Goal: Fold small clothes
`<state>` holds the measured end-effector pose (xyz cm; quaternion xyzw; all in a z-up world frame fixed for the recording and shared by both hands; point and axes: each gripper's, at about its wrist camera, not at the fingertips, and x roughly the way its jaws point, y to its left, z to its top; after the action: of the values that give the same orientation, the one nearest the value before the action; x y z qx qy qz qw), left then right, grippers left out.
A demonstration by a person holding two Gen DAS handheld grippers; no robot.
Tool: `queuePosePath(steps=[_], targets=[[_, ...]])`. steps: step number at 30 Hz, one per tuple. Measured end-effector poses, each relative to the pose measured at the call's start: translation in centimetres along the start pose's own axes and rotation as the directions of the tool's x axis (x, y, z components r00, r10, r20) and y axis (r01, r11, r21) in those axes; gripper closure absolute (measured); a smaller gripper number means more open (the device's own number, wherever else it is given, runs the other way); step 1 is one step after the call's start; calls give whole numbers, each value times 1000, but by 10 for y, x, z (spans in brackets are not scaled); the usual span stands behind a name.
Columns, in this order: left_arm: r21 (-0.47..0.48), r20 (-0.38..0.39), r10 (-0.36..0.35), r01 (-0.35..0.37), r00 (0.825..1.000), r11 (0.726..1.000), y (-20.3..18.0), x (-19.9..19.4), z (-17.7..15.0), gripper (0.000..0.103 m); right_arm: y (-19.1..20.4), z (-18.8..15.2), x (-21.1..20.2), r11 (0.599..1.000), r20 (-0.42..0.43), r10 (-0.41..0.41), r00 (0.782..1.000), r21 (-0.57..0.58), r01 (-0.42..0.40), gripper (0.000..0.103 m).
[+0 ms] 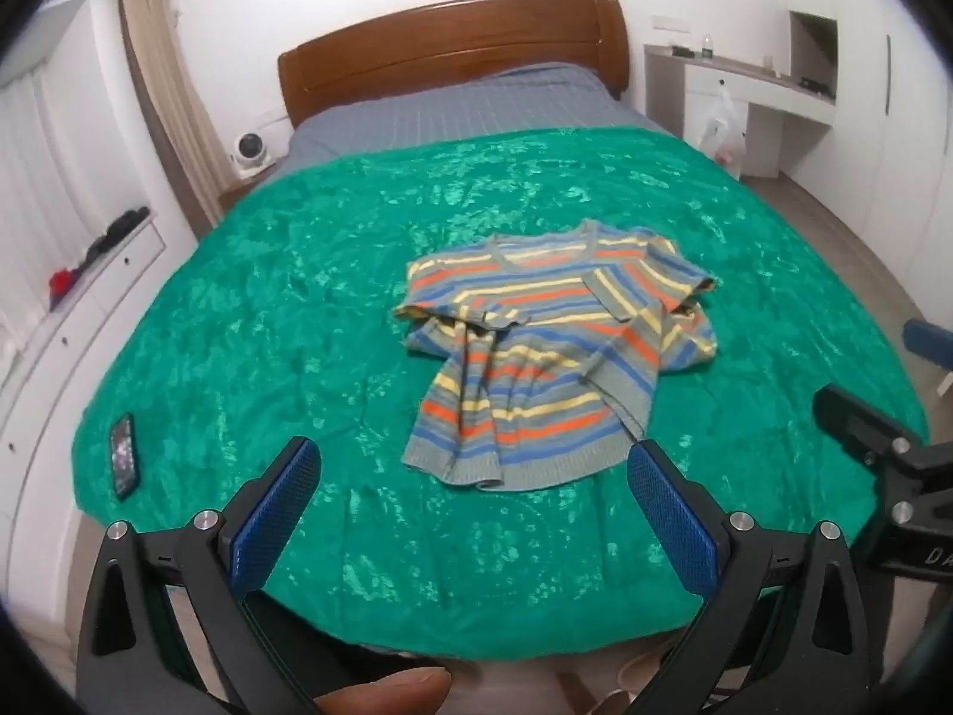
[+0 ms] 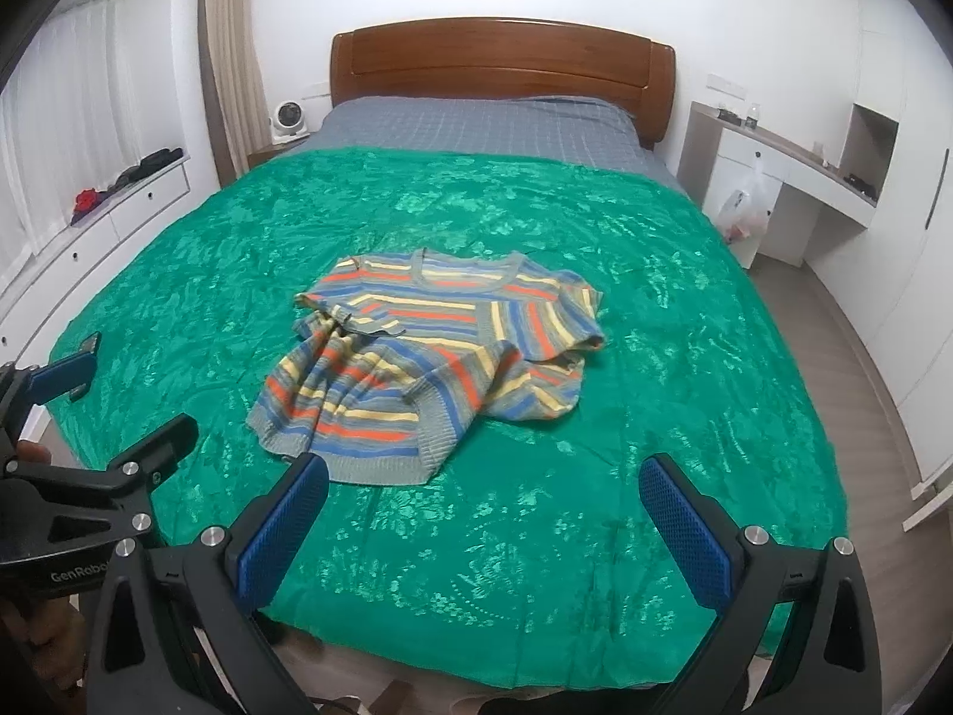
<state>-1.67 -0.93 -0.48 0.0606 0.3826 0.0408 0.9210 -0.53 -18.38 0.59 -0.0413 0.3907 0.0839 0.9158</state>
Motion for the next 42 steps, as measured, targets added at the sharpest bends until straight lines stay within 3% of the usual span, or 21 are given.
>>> queuePosePath(steps=[7,30,42], targets=[[15,-10,11,-10,1000,1000,-3,13,9,0,-4,7,0,998,1,-61,998,-9,61,0],[34,-31,21,-20,999,999,-16,17,11,0,-17,2,5,995,-12,-101,995,-8,101,0],[-12,-46,-4,3,999,1000,-6,19,8,0,-15,3,2,986,4,-163,987,-18,163,0]])
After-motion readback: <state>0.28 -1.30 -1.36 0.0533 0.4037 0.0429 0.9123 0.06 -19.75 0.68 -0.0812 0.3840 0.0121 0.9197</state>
